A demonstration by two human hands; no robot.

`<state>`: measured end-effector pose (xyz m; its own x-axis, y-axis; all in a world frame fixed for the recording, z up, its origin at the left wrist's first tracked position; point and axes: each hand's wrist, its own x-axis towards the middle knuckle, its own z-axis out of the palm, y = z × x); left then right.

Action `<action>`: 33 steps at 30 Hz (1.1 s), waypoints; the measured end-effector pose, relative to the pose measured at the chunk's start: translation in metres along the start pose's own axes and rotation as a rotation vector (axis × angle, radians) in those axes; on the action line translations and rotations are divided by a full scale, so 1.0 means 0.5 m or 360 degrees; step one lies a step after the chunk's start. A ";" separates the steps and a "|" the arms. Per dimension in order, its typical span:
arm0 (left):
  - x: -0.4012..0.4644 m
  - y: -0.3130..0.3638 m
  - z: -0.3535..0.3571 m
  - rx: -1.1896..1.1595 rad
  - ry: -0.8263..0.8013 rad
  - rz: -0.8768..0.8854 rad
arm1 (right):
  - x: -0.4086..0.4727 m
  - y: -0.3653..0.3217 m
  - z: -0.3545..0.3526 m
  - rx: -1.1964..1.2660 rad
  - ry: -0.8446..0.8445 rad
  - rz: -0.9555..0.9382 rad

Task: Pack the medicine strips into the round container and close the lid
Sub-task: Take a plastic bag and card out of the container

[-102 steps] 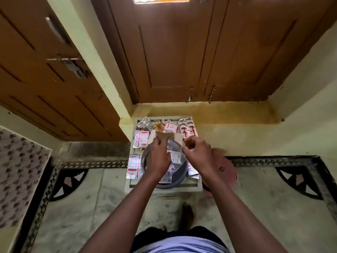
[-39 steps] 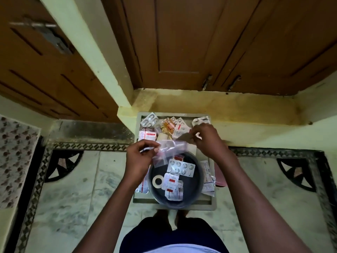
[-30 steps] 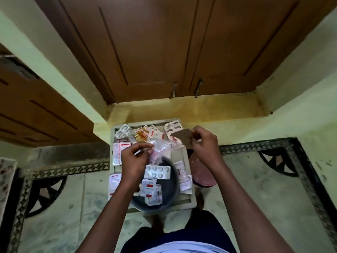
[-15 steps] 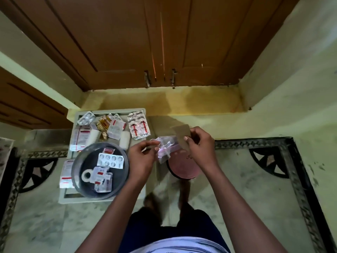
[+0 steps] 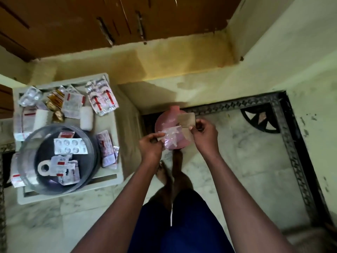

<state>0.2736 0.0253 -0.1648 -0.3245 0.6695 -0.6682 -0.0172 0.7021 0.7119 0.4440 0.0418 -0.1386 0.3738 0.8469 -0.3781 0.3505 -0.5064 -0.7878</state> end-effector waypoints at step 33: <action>0.455 -0.362 0.215 0.0170 -0.0030 -0.0524 | 0.308 0.485 0.327 -0.0321 -0.0176 0.0746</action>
<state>0.3045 0.0764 -0.4690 -0.3007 0.4066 -0.8627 -0.0189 0.9019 0.4316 0.4461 0.0760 -0.4673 0.4414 0.5284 -0.7252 0.3298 -0.8472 -0.4166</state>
